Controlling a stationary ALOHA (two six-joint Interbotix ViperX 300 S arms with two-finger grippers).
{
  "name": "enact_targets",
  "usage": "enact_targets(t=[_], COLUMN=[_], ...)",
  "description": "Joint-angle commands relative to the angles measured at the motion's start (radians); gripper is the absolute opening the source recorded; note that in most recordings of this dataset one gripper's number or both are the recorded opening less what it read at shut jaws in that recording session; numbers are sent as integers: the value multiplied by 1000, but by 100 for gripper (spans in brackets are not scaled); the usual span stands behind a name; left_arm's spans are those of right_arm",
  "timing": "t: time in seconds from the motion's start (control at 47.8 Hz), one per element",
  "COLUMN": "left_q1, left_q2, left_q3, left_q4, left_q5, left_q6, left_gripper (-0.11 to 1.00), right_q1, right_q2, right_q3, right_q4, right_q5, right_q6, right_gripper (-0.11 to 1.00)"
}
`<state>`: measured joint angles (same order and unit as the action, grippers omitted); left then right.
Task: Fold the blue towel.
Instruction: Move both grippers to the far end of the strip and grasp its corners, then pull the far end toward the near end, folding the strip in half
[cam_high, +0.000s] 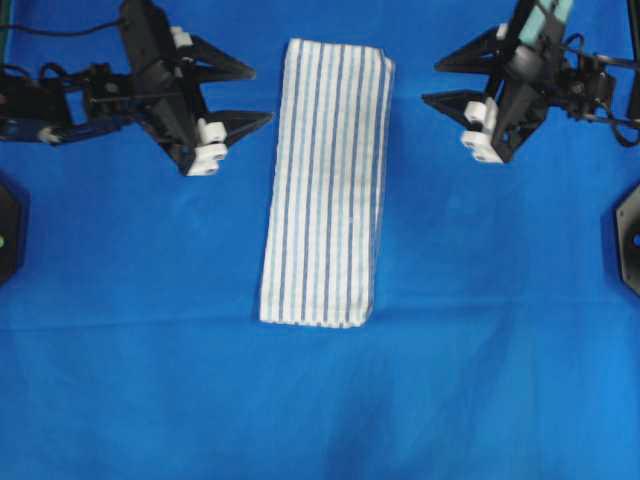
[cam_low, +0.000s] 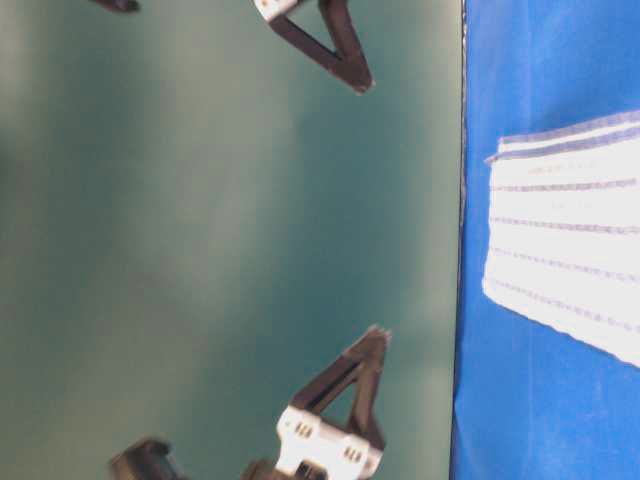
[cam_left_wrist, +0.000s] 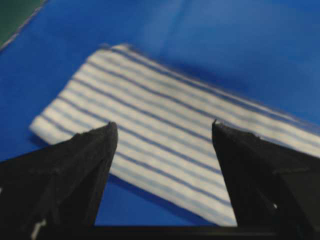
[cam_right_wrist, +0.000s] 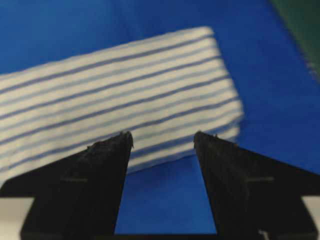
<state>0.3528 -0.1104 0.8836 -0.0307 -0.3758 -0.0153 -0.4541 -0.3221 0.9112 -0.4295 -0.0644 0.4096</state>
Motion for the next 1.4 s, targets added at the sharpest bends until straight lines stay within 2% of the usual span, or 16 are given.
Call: enact_targets(t=[0.0, 0.272, 0.46, 0.795, 1.088, 1.151, 1.213, 1.381], left_q1=[38, 130, 173, 183, 186, 186, 186, 183], left_q2=[63, 261, 373, 476, 506, 506, 508, 511], left_q3=[-57, -179, -235, -285, -296, -296, -296, -295], left_q4=[2, 3, 3, 3, 2, 3, 2, 3], left_q5=[-20, -31, -60, -81, -81, -81, -80, -81], left_q6=[2, 2, 2, 0, 2, 2, 2, 3], left_gripper=[70, 71, 71, 71, 67, 63, 56, 26], right_q1=[-46, -115, -143, -170, -183, -183, -183, -181], right_q2=[66, 305, 413, 518, 543, 551, 554, 554], right_q3=[-57, -178, -225, -232, -244, -249, -249, -244], right_q4=[-11, -29, -29, -29, -29, -29, -29, -38], right_q5=[-46, -86, -89, -140, -158, -158, -160, -155], right_q6=[-3, -3, -8, -8, -8, -8, -8, -9], right_gripper=[60, 60, 60, 60, 58, 55, 45, 2])
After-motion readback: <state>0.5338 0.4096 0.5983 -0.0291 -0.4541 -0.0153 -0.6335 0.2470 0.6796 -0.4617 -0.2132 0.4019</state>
